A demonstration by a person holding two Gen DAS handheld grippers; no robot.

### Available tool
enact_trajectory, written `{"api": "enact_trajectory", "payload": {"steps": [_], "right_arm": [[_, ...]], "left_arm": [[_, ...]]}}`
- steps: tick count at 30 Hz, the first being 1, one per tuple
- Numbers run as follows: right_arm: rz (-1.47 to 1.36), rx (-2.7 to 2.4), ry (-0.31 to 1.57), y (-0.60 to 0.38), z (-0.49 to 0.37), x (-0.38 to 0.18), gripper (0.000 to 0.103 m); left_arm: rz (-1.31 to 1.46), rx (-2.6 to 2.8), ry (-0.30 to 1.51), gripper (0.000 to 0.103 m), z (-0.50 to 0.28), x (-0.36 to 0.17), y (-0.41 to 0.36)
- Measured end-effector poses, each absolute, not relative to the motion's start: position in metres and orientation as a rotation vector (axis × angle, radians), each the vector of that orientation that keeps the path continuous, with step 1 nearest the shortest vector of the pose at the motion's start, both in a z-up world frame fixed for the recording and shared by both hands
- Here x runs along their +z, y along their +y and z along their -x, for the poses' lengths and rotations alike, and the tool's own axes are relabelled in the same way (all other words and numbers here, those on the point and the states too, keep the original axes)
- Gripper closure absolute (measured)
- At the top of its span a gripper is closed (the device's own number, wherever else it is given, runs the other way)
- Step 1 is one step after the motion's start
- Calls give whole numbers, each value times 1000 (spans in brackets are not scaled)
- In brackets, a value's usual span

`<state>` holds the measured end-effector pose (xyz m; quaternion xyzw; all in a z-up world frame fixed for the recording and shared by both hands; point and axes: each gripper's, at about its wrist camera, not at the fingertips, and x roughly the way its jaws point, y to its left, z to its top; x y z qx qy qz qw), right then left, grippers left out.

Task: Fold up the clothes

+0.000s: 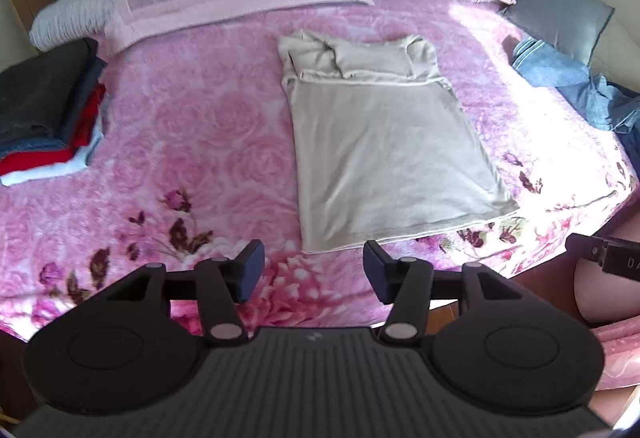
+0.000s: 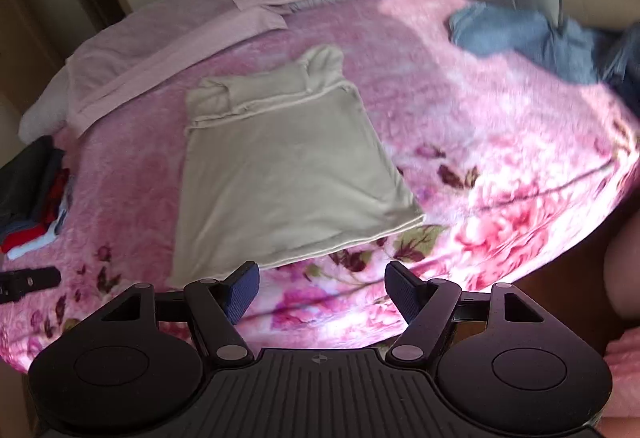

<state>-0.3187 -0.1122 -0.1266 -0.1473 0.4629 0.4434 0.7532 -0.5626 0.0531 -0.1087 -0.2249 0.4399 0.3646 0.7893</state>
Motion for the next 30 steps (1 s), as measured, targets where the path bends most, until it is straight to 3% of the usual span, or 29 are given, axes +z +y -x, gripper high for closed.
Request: {"api": "enact_trajectory", "payload": {"steps": [14,18,22,30], "right_arm": [[375,980,974,-144,371,-109,30],[376,990,967,-139,377,-102,30],[386,1023,936,-128,381,-94,30],[390,1051,919,-115,375,-93,30]], "left_arm": [[421,764,941,48,596,-85,22],[409,769,936,47,601,-79,22],[389,787,909,41,602,-72,26],[376,783,899,41,594,-68,36]]}}
